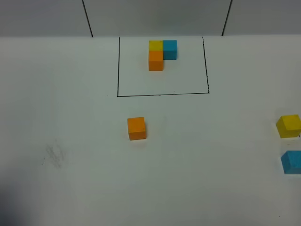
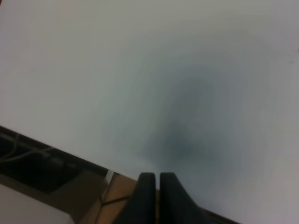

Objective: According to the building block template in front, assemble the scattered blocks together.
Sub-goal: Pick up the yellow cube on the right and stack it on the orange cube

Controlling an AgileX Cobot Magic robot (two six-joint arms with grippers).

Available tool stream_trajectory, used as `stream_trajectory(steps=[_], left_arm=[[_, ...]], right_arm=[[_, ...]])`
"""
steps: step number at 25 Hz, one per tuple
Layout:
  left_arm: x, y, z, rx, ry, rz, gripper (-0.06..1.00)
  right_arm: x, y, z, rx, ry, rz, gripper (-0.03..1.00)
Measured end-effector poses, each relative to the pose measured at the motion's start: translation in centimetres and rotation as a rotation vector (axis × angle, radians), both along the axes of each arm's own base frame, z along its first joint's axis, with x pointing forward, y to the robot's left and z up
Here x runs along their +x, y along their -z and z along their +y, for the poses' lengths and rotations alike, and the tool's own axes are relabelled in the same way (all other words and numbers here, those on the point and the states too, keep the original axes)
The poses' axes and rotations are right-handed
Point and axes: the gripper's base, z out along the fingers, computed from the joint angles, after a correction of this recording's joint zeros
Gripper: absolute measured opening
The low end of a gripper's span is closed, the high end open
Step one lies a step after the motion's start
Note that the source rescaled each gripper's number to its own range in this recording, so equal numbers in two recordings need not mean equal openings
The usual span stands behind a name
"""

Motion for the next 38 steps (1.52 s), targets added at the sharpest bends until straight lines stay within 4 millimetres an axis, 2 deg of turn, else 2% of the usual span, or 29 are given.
stream_trajectory(steps=[6,12,28,38], left_arm=[[-2.8,1.2,-0.6,-0.026,0.012,-0.123,0.00],[-3.9,0.9,-1.1,-0.039,0.040,-0.221,0.00],[-4.2,0.8,-1.1,-0.036,0.043,-0.244,0.00],[-4.4,0.7,-0.7,0.034,0.078,-0.237,0.00]], right_arm=[[0.0,0.0,0.0,0.000,0.000,0.000,0.01],[0.0,0.0,0.0,0.000,0.000,0.000,0.01],[0.0,0.0,0.0,0.000,0.000,0.000,0.01],[0.0,0.0,0.0,0.000,0.000,0.000,0.01]])
